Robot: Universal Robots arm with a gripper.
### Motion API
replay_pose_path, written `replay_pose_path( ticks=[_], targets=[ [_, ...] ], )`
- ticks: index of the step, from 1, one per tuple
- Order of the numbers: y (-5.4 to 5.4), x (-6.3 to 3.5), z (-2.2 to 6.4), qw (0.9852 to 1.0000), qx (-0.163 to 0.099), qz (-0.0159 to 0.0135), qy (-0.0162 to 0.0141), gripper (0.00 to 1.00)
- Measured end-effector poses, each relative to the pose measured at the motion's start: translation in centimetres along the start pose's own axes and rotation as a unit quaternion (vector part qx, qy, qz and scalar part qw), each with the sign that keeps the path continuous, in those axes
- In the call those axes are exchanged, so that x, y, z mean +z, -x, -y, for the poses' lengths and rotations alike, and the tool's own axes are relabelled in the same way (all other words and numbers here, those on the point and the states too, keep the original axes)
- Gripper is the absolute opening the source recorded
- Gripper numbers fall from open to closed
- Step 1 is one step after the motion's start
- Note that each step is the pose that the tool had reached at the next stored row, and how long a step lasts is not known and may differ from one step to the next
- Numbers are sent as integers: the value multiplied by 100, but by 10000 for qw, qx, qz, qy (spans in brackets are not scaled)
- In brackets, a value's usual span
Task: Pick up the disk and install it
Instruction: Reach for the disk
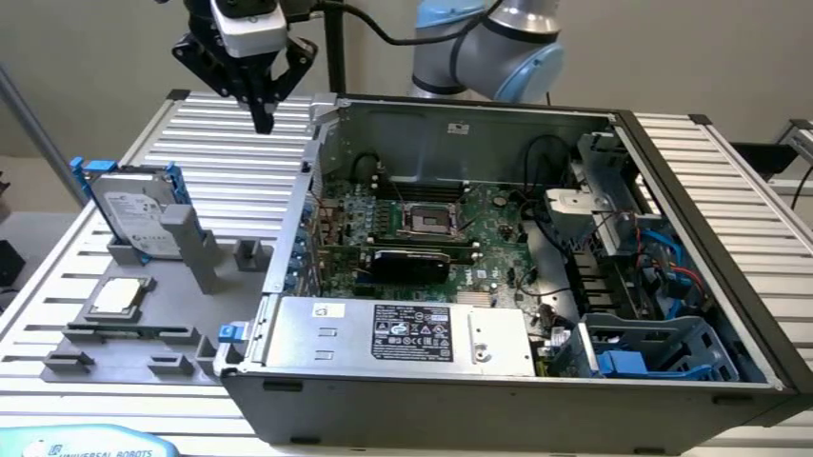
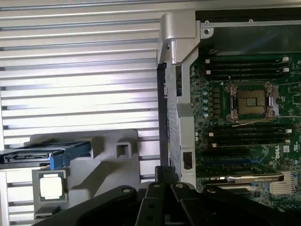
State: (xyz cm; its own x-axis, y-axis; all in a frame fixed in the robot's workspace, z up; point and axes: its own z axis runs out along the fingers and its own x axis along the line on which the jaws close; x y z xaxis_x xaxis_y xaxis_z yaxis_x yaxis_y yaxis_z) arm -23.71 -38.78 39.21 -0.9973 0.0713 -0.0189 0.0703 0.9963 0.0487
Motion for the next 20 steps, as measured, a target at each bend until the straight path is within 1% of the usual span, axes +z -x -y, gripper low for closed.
replay_pose_path(
  ticks=[5, 9, 20],
  targets=[
    [-231, 1, -39, 10000, -1, 0, 0, 11],
    [-413, 5, -54, 10000, -1, -1, 0, 11],
    [-913, 51, -22, 10000, -1, -5, 0, 11]
  ],
)
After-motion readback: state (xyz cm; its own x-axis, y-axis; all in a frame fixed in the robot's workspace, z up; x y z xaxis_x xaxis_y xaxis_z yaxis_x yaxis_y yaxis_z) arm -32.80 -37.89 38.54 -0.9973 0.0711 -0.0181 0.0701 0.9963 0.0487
